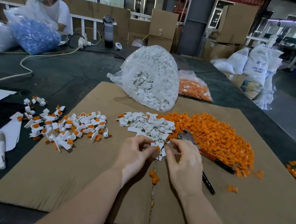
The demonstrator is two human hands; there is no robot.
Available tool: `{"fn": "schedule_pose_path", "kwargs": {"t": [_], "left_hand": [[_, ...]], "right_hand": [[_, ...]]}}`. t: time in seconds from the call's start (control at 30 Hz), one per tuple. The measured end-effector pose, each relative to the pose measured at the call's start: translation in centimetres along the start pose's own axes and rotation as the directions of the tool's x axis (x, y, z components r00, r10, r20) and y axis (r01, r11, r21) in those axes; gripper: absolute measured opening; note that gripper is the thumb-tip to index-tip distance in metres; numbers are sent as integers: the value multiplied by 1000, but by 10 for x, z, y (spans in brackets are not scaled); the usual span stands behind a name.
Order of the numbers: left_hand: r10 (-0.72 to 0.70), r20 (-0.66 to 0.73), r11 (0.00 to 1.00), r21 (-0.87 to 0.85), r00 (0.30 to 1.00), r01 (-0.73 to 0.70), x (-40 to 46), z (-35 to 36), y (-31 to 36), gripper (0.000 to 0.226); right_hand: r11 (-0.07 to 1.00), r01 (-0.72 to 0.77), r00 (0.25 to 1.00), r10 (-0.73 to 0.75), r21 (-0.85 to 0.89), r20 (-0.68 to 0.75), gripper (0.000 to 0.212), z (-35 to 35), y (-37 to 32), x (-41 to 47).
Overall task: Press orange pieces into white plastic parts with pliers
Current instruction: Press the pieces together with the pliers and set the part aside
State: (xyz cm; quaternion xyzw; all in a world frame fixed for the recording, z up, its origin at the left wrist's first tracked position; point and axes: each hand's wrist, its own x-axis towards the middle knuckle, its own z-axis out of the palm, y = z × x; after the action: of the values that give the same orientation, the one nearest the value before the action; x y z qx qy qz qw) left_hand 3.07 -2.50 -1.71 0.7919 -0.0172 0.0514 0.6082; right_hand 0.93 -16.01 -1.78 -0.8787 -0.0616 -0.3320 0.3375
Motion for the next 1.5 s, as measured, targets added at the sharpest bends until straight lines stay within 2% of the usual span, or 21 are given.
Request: {"fn": "schedule_pose_path", "kwargs": {"t": [0.07,0.1,0.17,0.23,0.37,0.5,0.57,0.7,0.83,0.97,1.03,1.2,1.37,1.5], "left_hand": [[-12,-5,1000,-8,1000,12,1,0,0,12],[-20,-2,1000,-18,1000,20,1,0,1,12],[-48,22,995,-92,999,50,1,0,3,13],[-75,37,983,-163,997,80,1,1,4,12],[-81,43,979,-181,996,88,2,0,5,9],[-77,30,979,-189,997,81,2,-1,8,4],[-85,21,972,-216,996,87,3,-1,9,1],[-122,8,962,-244,992,121,4,-1,11,2],[-191,10,919,-349,982,182,7,-1,13,12],[-254,14,847,-480,967,229,9,-2,15,9],[-269,8,842,-484,963,239,10,-3,14,10],[-288,-33,867,-434,957,246,15,-3,12,5],[-321,-54,864,-427,946,269,18,-1,13,3],[-325,-46,862,-425,945,275,18,-2,14,3]], "right_hand": [[980,-93,996,93,-177,-10,29,-5,1,2],[943,-176,982,188,-282,17,39,-8,2,4],[803,-307,916,395,-511,69,57,-18,8,8],[680,-331,851,514,-654,103,64,-28,13,12],[616,-305,787,592,-727,172,49,-40,18,19],[590,-238,807,563,-772,181,48,-42,18,21],[614,-229,817,543,-755,194,48,-41,18,23],[744,-250,842,483,-620,239,37,-44,14,28],[865,-192,860,375,-463,344,29,-47,0,30],[938,-274,740,346,-212,576,32,-49,-22,34],[937,-306,678,337,-166,653,37,-50,-27,35],[919,-382,570,321,-102,756,33,-51,-33,37],[908,-402,513,328,-116,793,31,-53,-34,40],[933,-329,533,311,-146,787,32,-49,-35,41]]}}
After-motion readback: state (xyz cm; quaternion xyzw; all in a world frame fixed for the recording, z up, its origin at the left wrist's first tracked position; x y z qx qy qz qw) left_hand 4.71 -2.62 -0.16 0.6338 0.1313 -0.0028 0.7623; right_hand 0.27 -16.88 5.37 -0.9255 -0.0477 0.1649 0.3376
